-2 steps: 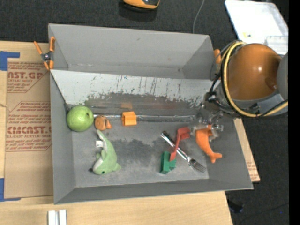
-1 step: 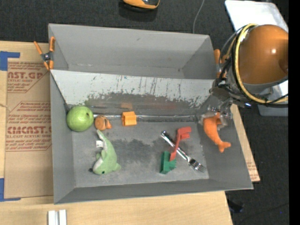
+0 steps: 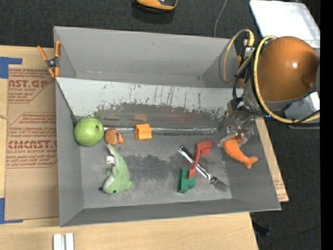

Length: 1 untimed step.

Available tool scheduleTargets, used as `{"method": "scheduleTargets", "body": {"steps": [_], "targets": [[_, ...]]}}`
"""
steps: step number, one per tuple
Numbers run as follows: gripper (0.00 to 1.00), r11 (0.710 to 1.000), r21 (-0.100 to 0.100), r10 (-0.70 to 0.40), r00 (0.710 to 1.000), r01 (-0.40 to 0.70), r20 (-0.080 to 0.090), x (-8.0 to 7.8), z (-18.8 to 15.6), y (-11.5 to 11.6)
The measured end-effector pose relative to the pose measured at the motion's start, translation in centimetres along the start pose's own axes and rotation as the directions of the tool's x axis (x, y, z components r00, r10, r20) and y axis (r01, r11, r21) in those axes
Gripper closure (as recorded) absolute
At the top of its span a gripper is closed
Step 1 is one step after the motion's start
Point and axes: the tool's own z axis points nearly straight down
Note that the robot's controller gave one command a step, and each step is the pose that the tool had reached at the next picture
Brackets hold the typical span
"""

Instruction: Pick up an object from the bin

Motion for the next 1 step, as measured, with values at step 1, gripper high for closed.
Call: {"method": "scheduleTargets", "body": {"steps": [1], "targets": [[1.0, 0.984, -0.001, 0.181, 0.984, -0.181, 0.002, 0.92, -2.95, 0.71]]}}
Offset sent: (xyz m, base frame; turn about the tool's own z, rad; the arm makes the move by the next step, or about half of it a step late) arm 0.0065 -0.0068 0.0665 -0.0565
